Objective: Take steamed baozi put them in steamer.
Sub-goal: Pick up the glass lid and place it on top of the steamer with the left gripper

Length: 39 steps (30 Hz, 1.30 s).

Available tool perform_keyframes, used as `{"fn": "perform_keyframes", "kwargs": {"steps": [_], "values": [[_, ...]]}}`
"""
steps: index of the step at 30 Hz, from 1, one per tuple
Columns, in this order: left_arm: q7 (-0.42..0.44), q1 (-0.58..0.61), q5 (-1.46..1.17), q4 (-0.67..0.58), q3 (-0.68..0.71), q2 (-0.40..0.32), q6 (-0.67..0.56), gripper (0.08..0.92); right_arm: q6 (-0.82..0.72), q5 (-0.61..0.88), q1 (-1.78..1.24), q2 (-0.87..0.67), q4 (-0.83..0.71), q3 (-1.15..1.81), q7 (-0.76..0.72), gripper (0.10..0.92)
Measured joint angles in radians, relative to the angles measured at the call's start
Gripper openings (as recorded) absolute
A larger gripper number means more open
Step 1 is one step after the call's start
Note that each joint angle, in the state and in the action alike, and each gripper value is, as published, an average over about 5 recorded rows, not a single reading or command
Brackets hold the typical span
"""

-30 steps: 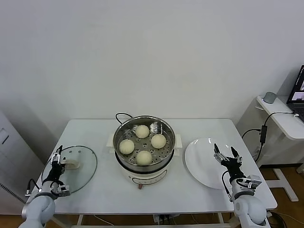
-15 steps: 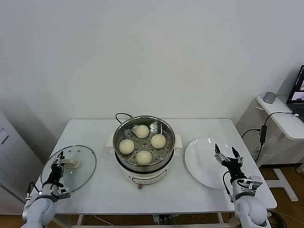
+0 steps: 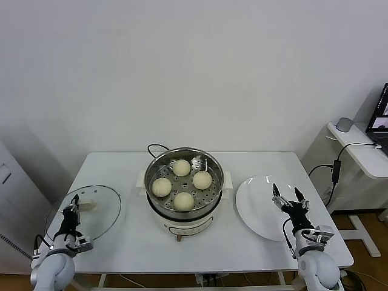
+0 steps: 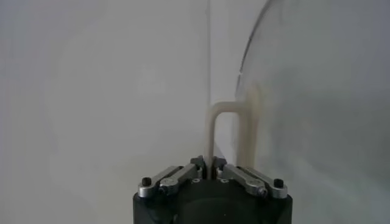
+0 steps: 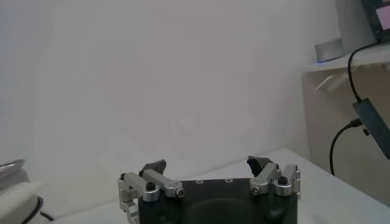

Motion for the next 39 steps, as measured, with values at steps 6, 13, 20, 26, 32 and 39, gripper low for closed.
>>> {"fn": "perform_keyframes", "kwargs": {"steps": [6,13,20,26,32,39], "values": [[0.066,0.035,0.015,-0.170,0.020,-0.035,0.204,0.131,-0.002,0.006,-0.004,-0.004,0.010,0.002,0.000,0.823],[0.160,0.036,0.089,-0.356,0.082,-0.081,0.415,0.131,-0.014,0.008,-0.013,-0.016,0.024,0.005,0.001,0.823],[0.301,0.006,0.233,-0.507,0.170,-0.152,0.529,0.131,-0.026,0.005,-0.018,-0.021,0.025,0.003,0.001,0.823],[0.392,-0.027,0.342,-0.570,0.244,-0.216,0.585,0.131,-0.030,0.000,-0.024,-0.025,0.025,0.003,0.001,0.823],[0.460,-0.071,0.431,-0.586,0.337,-0.283,0.612,0.131,-0.035,-0.007,-0.028,-0.024,0.024,0.003,0.001,0.823],[0.514,-0.157,0.475,-0.550,0.472,-0.353,0.613,0.131,-0.043,-0.010,-0.041,-0.027,0.032,0.008,0.000,0.823]]}}
